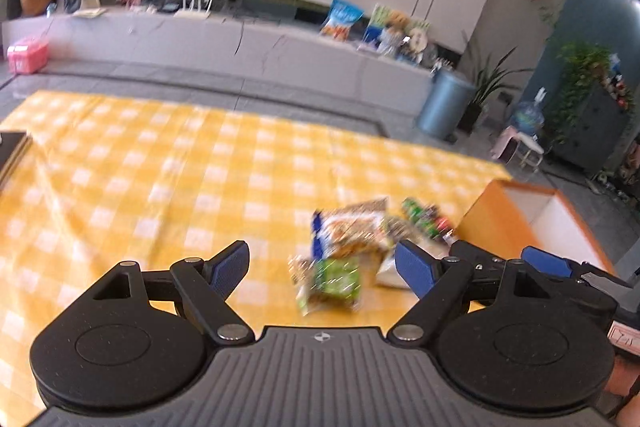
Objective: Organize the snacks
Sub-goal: 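Withdraw both tools from the box back toward the snack pile, then grasp the white chip bag with the right gripper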
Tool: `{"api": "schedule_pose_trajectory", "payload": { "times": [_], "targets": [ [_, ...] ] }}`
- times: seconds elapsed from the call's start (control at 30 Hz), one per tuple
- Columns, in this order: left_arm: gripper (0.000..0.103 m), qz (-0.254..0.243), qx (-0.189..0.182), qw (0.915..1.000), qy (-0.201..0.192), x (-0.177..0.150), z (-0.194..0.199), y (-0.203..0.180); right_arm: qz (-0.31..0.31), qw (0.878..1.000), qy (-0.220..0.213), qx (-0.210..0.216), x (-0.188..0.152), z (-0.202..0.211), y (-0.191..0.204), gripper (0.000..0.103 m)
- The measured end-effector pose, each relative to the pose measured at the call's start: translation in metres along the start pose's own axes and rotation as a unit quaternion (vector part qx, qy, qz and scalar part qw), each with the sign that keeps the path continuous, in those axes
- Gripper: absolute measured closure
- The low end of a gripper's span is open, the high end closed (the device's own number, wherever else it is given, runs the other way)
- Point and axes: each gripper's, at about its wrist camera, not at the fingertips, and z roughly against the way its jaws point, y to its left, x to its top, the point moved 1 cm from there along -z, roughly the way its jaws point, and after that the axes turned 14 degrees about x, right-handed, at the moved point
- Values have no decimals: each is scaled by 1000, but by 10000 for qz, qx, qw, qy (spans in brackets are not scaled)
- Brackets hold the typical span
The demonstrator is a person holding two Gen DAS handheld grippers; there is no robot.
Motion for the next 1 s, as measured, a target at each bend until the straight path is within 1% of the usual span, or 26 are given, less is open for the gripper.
{"api": "schedule_pose_trajectory", "payload": {
  "times": [0.17, 0.3, 0.4, 0.5, 0.57, 0.67, 0.73, 0.77, 0.8, 0.87, 1.0],
  "targets": [
    [6, 84, 23, 9989, 456, -15, -30, 9, -37, 9987, 507, 50, -22, -45, -8, 3],
    [6, -12, 75, 9985, 541, -35, -37, 14, -219, 9955, 923, -2, -41, -74, -15, 3],
    [6, -145, 149, 9980, 603, -40, -48, 9, -354, 9931, 1115, -31, -47, -88, -22, 3],
    [6, -197, 247, 9967, 745, -44, -57, 6, -424, 9906, 1293, -104, -53, -97, -31, 4],
    [6, -226, 247, 9962, 801, -46, -61, 5, -544, 9887, 1389, -158, -57, -98, -35, 9],
    [6, -268, 279, 9956, 851, -49, -63, 5, -320, 9900, 1352, -250, -60, -98, -33, 14],
    [6, -271, 303, 9955, 854, -49, -62, 5, -86, 9901, 1349, -390, -63, -99, -29, 21],
    [6, -263, 303, 9955, 855, -49, -61, 5, 21, 9905, 1312, -417, -64, -99, -27, 22],
    [6, -253, 305, 9955, 859, -49, -61, 5, 4, 9911, 1278, -382, -65, -98, -27, 26],
    [6, -241, 338, 9953, 873, -49, -60, 6, 13, 9911, 1272, -399, -65, -96, -26, 29],
    [6, -249, 373, 9952, 867, -52, -60, 9, 48, 9920, 1197, -395, -68, -94, -26, 30]
  ]
}}
